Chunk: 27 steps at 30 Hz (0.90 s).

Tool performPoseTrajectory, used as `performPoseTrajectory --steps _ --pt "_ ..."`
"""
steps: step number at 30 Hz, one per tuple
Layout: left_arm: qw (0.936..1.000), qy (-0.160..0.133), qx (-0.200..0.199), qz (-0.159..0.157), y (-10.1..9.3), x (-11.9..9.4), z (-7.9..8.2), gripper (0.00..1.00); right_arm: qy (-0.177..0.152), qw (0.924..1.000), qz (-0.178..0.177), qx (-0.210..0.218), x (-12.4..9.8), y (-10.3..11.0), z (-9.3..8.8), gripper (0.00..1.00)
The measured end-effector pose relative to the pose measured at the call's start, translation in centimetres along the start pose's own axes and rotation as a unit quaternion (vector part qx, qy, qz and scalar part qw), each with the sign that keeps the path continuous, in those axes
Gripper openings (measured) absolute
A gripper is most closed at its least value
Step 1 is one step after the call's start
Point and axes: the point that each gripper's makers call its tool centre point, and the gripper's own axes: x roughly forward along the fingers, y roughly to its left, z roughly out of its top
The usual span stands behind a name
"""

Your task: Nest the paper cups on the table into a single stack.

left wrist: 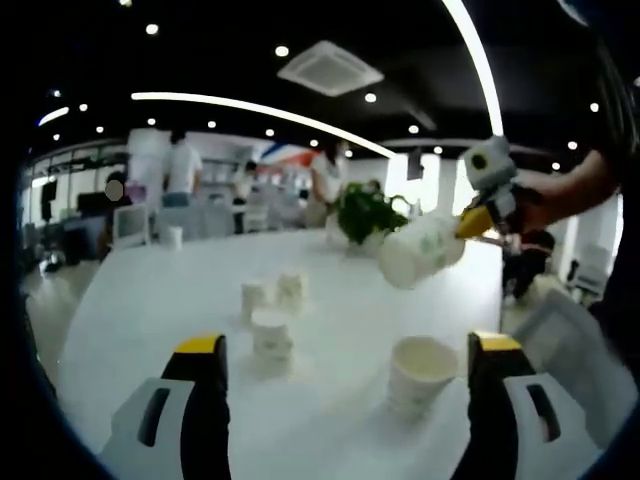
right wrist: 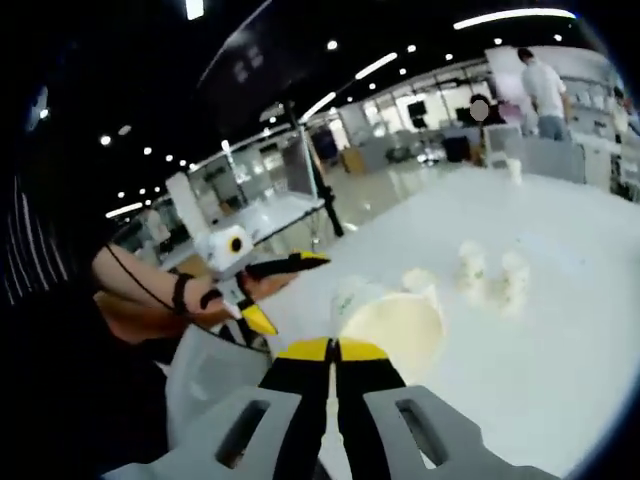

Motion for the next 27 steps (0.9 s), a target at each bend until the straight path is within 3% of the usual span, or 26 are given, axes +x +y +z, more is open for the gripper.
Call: performPoseTrajectory --steps 6,8,15,16,21,26,27 --pt "1.0000 0.000 -0.002 0.002 0.1 -0.3 -0.2 0.98 0.042 0.9981 -0.001 -0.045 0.3 0.8 -1.1 0.00" --pt "1.0000 0.003 -0.002 0.001 0.0 -0.4 -0.4 0.98 0.068 0.9940 -0.006 -0.086 0.5 0.9 -1.8 0.00" --pt "0.9999 0.007 -0.008 0.000 -0.1 -0.7 -1.0 0.98 0.151 0.9716 -0.009 -0.182 1.4 1.5 -4.0 0.00" --pt "0.9999 0.007 -0.008 0.000 -0.1 -0.7 -1.1 0.98 0.154 0.9707 -0.008 -0.185 1.5 1.6 -4.0 0.00" --pt "0.9999 0.009 -0.008 0.001 -0.2 -0.7 -1.5 0.98 0.191 0.9492 0.002 -0.250 1.9 2.0 -4.7 0.00" --pt "0.9999 0.009 -0.013 0.000 -0.4 -0.7 -1.8 0.98 0.218 0.9363 0.000 -0.276 2.3 1.6 -5.3 0.00" --pt "0.9999 0.009 -0.014 -0.001 -0.5 -0.7 -1.9 0.98 0.229 0.9308 0.000 -0.285 2.3 1.5 -5.5 0.00"
